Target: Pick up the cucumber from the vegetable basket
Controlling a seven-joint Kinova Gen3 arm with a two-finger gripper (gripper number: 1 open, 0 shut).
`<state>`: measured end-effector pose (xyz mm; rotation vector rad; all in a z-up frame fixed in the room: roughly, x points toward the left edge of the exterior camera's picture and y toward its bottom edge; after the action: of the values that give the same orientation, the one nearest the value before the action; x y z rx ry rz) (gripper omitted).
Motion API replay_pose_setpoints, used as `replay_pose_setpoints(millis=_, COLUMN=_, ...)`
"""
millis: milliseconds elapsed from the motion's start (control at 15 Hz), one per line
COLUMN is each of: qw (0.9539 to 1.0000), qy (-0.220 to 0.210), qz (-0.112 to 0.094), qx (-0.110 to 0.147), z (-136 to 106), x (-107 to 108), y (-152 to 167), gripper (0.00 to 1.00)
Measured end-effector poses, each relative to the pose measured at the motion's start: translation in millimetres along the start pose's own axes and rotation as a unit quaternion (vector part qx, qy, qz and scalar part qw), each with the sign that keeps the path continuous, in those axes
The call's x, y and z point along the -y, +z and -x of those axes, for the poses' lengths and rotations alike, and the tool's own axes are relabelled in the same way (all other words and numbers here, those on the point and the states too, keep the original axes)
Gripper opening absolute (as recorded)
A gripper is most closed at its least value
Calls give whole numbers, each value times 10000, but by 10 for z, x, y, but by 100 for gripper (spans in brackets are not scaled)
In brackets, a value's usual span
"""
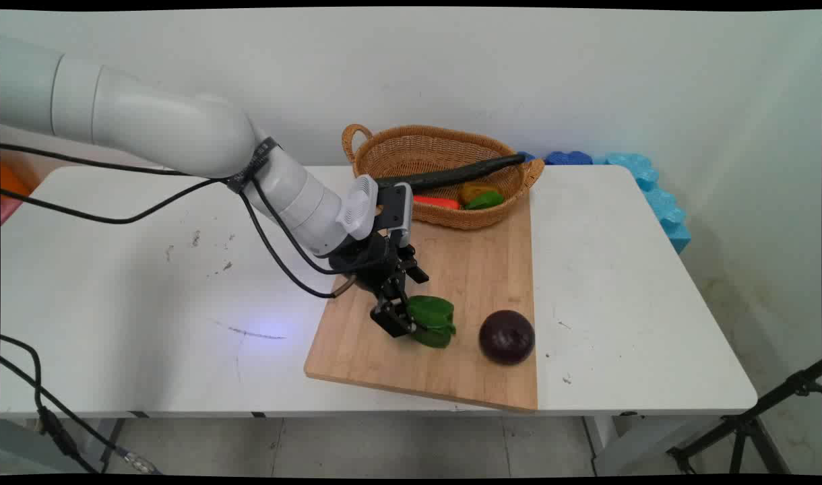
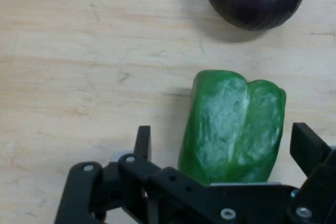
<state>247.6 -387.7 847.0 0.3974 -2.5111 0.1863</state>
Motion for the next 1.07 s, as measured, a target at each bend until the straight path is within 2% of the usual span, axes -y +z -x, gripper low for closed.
replay_pose_setpoints(millis=467, qw=9999, qy=-137, qz=-100, qx=21, z=-165, x=97, y=-181, gripper=100)
replay_pose_setpoints(millis=800, qw=9993, qy=-211, qz=-294, qx=-22, z=-295, x=361, y=-428, gripper=100)
replay_pose_setpoints(millis=1067, qw=9984, qy=-229, qz=-512, qx=-49, z=-369, x=674, y=-601, gripper=100)
